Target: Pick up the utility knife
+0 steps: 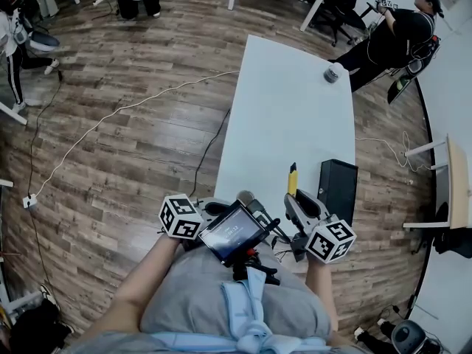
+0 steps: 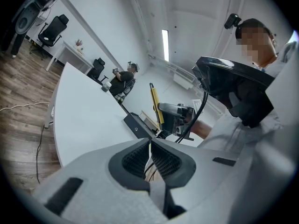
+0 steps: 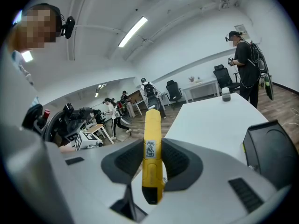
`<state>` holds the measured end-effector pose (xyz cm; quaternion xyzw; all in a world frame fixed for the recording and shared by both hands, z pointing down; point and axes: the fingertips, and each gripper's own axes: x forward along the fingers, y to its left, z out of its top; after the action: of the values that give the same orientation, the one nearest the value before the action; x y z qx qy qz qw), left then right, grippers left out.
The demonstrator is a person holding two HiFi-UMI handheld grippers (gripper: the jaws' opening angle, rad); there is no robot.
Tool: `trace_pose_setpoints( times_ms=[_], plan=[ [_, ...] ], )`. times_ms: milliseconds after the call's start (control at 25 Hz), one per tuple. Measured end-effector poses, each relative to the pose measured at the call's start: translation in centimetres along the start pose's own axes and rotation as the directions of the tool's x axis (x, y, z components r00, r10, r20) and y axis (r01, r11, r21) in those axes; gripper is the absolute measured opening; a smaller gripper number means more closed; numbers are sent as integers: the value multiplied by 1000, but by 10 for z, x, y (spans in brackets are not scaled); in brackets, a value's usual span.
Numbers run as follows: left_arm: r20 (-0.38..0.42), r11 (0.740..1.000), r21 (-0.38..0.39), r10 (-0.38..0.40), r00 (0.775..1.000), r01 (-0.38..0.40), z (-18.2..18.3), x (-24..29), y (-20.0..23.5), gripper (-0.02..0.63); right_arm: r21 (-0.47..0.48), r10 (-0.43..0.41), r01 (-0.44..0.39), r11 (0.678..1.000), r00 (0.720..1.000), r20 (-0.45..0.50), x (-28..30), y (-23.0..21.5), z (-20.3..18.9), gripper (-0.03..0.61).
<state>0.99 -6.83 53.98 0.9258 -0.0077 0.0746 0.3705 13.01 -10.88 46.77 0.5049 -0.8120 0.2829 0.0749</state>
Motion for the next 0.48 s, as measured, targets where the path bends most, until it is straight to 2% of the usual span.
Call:
trace_pose_setpoints(
  times_ms=[480],
  plan=[
    [-6,1000,-1,-7,1000,7,0,2,-1,20,-10,11,-11,1000,1000,-13,2,2,-1,127]
  ],
)
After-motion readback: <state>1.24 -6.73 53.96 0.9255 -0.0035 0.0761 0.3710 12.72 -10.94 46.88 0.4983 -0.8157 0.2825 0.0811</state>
